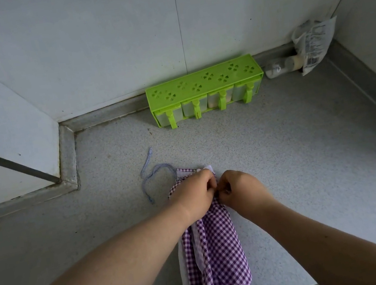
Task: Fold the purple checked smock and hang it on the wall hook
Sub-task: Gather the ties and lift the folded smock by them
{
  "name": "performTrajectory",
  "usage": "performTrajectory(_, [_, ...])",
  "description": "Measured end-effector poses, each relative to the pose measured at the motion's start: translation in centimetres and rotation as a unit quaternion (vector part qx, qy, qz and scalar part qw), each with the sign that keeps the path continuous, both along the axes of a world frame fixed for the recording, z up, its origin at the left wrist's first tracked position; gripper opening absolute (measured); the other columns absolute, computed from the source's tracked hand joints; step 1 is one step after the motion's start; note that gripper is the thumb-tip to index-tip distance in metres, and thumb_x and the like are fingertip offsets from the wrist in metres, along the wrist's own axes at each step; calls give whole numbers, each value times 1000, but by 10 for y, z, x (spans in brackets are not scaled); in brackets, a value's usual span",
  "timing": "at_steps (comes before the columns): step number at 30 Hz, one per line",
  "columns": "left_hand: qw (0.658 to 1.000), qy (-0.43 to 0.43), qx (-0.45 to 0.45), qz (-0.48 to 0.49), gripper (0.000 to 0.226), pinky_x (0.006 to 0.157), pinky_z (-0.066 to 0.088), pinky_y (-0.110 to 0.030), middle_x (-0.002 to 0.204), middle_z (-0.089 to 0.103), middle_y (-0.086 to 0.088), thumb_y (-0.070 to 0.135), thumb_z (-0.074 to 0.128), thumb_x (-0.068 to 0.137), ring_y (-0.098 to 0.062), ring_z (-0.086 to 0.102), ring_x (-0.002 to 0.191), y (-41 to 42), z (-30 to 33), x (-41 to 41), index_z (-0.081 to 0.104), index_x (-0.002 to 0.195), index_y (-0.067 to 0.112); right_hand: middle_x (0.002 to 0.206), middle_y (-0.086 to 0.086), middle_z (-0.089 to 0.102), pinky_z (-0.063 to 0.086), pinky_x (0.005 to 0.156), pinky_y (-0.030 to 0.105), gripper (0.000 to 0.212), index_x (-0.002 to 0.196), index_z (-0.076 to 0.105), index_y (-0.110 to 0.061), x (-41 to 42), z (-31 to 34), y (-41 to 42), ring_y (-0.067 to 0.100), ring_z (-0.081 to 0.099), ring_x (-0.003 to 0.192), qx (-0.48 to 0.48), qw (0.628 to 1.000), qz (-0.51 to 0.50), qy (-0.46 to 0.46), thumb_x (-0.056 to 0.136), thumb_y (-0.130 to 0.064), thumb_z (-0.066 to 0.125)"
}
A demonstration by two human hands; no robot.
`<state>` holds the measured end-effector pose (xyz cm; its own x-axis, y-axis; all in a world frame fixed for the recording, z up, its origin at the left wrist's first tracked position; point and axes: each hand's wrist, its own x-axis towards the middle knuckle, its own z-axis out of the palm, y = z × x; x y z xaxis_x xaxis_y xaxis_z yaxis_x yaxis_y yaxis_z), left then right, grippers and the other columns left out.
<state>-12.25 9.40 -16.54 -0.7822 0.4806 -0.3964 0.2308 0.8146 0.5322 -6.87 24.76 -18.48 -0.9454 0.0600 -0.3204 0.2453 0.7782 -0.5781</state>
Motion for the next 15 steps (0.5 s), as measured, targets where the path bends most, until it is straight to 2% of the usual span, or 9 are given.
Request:
performTrajectory(3, [999, 19, -22, -39, 19, 81, 48, -33, 96, 57, 7, 6, 53, 97, -20, 63, 96, 6, 3, 4, 53, 91, 24, 88, -6, 62, 49, 63, 29, 8, 94, 62, -22, 1, -3, -10, 15, 60, 76, 23, 999, -37, 9, 89, -27, 64])
performTrajectory(5, [999, -7, -22, -23, 15, 84, 51, -35, 97, 62, 6, 9, 54, 97, -22, 65, 98, 6, 1, 0, 56, 93, 23, 90, -2, 60, 49, 64, 32, 8, 96, 61, -17, 3, -6, -13, 18, 58, 77, 29, 998, -43, 25, 93, -25, 62])
performTrajectory(7, [998, -55, 1, 24, 16, 96, 54, -36, 111, 71, 4, 17, 56, 101, -20, 68, 108, 3, -2, -7, 65, 109, 27, 89, 0, 60, 48, 64, 32, 6, 94, 60, -15, 7, -8, -12, 19, 57, 76, 28, 998, -43, 46, 95, -21, 59])
performTrajectory(9, [995, -93, 8, 30, 30, 108, 50, -38, 133, 70, 4, 23, 56, 105, -17, 65, 122, -1, -4, -12, 67, 132, 31, 88, 0, 60, 49, 65, 33, 7, 91, 59, -14, 10, -10, -10, 19, 57, 75, 26, 997, -29, 67, 95, -19, 60])
performTrajectory(10, [994, -105, 3, 20, 32, 108, 50, -37, 135, 69, 5, 24, 56, 106, -16, 65, 122, -2, -6, -14, 68, 134, 32, 87, -1, 59, 49, 66, 33, 8, 89, 59, -14, 11, -10, -9, 19, 56, 74, 26, 997, -20, 76, 95, -19, 61])
performTrajectory(15, [993, -119, -2, 5, 19, 94, 57, -38, 107, 76, 5, 26, 63, 102, -14, 71, 94, -3, -8, -17, 77, 115, 28, 82, -5, 53, 50, 63, 36, 15, 82, 56, -17, 14, -16, -2, 17, 53, 71, 23, 995, -4, 93, 94, -18, 65])
